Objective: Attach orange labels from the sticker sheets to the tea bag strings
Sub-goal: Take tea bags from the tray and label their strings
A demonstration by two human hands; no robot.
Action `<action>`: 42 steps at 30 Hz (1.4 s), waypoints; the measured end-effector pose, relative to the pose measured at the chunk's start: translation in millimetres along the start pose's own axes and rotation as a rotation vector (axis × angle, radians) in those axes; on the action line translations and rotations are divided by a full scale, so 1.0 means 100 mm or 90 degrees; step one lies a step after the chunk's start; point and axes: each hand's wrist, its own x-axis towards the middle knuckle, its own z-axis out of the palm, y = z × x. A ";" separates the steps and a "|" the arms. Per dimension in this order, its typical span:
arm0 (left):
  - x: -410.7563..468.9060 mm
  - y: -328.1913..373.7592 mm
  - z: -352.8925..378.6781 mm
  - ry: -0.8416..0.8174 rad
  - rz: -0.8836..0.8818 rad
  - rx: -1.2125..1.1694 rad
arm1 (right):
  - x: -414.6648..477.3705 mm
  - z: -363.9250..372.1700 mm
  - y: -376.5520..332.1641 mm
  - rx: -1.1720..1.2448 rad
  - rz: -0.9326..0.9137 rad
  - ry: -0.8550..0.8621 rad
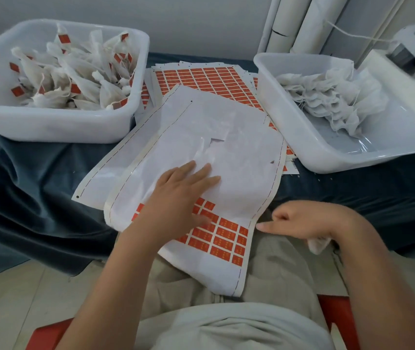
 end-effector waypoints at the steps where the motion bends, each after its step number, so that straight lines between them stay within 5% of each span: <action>1: 0.01 0.00 0.02 0.039 0.000 -0.005 | 0.02 0.02 0.05 -0.039 0.028 0.001; 8: 0.01 -0.04 0.00 0.215 0.021 -0.073 | 0.21 0.24 -0.12 0.113 -0.053 -0.040; 16: -0.03 0.00 -0.25 0.256 -0.085 -0.166 | 0.12 0.22 -0.09 0.330 -0.192 -0.011; 23: -0.05 0.03 -0.41 0.314 -0.195 -0.176 | -0.06 0.09 -0.18 0.639 -0.373 0.156; 26: -0.09 0.19 -0.47 0.398 -0.274 -0.192 | -0.13 0.12 -0.35 0.641 -0.375 0.218; 29: -0.17 0.42 -0.58 0.448 -0.061 -0.194 | -0.19 0.13 -0.49 0.593 -0.384 0.287; 32: -0.22 0.60 -0.63 0.336 0.064 -0.167 | -0.27 0.14 -0.59 0.571 -0.408 0.333; 38: -0.26 0.71 -0.62 0.306 0.050 -0.297 | -0.34 0.13 -0.67 0.548 -0.421 0.352; 42: -0.25 0.65 -0.60 0.289 -0.007 -0.399 | -0.35 0.12 -0.65 0.393 -0.444 0.375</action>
